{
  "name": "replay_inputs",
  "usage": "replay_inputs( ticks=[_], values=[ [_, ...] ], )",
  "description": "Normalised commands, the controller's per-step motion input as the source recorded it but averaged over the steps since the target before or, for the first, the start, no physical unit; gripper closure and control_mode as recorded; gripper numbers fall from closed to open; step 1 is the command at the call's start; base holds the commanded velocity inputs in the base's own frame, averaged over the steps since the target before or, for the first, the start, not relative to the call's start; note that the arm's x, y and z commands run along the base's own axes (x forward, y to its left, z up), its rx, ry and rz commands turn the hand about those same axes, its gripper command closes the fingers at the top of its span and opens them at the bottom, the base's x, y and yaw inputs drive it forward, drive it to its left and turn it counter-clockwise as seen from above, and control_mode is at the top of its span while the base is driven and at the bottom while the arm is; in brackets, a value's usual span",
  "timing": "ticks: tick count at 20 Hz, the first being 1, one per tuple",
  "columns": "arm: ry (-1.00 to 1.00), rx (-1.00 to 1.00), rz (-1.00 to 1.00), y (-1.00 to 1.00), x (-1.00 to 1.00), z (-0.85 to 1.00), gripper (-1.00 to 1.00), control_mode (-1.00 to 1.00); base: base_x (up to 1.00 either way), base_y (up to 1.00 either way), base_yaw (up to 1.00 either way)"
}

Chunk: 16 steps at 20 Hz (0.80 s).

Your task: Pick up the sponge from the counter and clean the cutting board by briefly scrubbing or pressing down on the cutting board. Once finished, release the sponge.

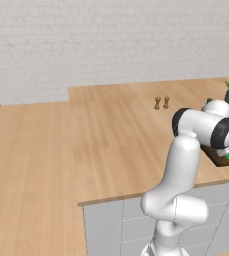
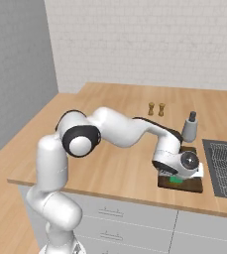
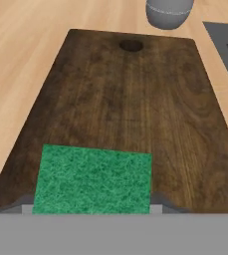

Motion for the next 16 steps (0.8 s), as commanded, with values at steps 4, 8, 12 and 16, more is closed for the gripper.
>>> replay_inputs(
  ticks=[4, 8, 12, 16],
  values=[
    [-0.13, 0.00, 0.00, 0.00, 0.34, -0.12, 1.00, -1.00, 0.00, 0.00, 0.00],
    [-0.09, 0.00, 0.00, 0.00, 0.41, -0.16, 1.00, -1.00, 0.00, 0.00, 0.00],
    [-0.08, 0.00, 0.00, 0.00, 0.47, -0.32, 1.00, -1.00, 0.00, 0.00, 0.00],
    [-0.10, 0.00, 0.00, 0.00, 0.47, -0.40, 1.00, -1.00, 0.00, 0.00, 0.00]
  ],
)
